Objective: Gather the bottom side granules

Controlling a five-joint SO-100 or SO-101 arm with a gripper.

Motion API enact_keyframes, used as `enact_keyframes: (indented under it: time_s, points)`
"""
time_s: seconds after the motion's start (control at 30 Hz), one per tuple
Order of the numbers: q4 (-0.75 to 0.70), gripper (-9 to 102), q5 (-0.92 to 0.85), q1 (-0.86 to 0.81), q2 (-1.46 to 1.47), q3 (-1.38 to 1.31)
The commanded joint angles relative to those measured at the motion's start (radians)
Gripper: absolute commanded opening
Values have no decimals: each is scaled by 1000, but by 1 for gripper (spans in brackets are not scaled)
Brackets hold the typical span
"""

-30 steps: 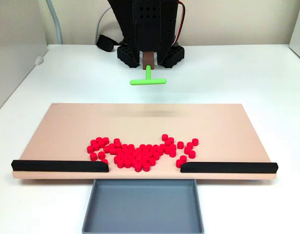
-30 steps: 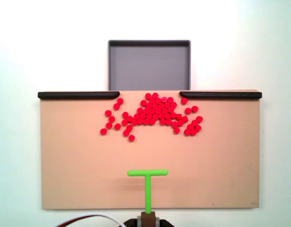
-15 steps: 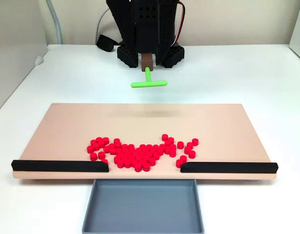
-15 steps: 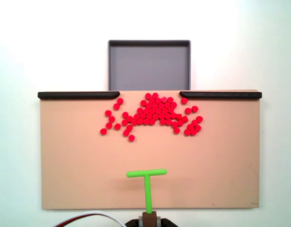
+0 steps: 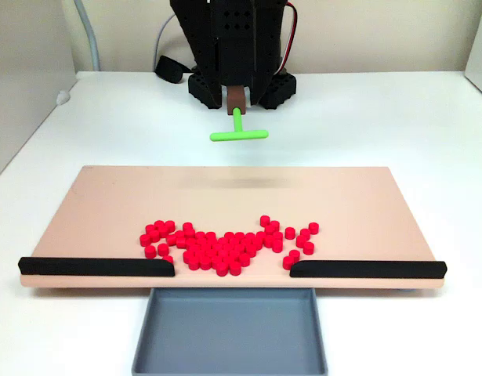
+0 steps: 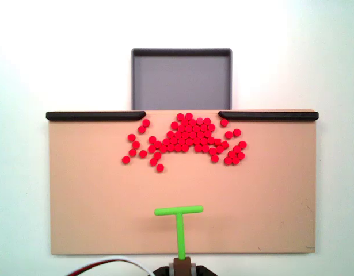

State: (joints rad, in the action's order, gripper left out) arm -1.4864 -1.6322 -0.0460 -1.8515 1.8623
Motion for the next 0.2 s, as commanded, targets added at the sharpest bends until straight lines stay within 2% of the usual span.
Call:
enact_keyframes:
  time_s: [0.0, 0.17]
  points:
    - [-6, 0, 9, 5, -21, -31]
    - [-6, 0, 11, 5, -28, -31]
